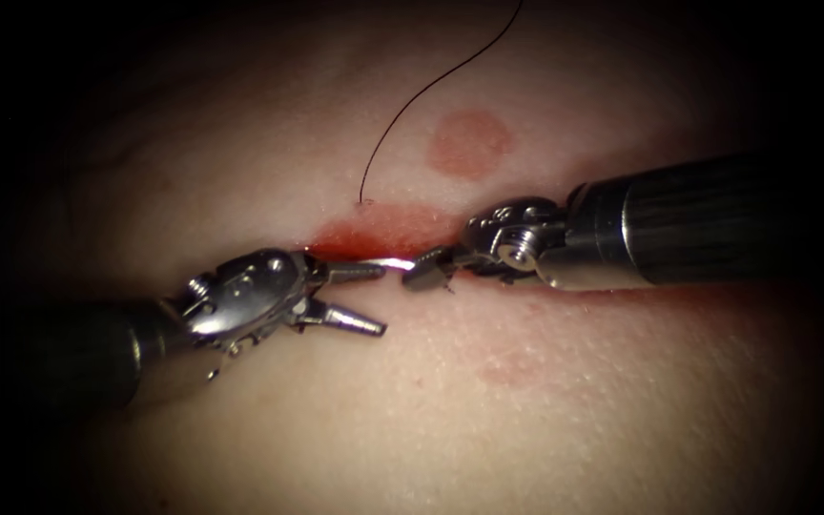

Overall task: Wound Closure
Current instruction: Pick up the needle with the right gripper, then pass the needle to the left gripper to reposition, then hand the needle over to the right gripper.

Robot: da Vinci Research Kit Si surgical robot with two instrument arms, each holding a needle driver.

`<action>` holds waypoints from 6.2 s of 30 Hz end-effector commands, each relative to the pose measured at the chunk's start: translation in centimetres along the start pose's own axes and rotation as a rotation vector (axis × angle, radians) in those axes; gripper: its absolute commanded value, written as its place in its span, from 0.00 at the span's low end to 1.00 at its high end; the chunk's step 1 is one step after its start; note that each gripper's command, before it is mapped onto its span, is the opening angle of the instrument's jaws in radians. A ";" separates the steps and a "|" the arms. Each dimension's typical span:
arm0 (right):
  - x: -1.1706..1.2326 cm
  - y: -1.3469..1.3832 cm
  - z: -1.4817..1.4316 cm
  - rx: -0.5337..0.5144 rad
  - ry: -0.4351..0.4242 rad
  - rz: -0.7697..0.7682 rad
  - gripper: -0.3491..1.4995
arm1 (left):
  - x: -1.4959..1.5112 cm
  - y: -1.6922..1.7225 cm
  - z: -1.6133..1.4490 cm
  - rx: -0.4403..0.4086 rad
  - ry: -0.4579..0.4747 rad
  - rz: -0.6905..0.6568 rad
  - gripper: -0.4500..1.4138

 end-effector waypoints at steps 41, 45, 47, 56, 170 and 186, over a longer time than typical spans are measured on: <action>-0.59 0.02 0.23 1.122 0.615 1.083 0.00 | -0.19 -0.42 -0.08 0.055 0.388 0.092 0.46; -0.46 -0.02 0.30 1.148 0.617 1.085 0.00 | -0.20 -0.44 -0.04 0.031 0.411 0.071 0.46; -0.40 -0.04 0.33 1.155 0.611 1.080 0.00 | -0.20 -0.44 -0.03 0.024 0.426 0.062 0.46; -0.30 -0.17 0.46 1.188 0.545 1.053 0.00 | -0.21 -0.46 -0.06 -0.010 0.487 -0.021 0.45; -0.20 -0.02 0.26 0.576 0.726 0.092 0.98 | -0.13 -0.23 -0.04 -0.193 0.245 -0.130 0.05; -0.08 0.01 0.18 0.246 0.537 -0.158 0.99 | -0.11 -0.22 -0.04 -0.176 0.197 -0.127 0.05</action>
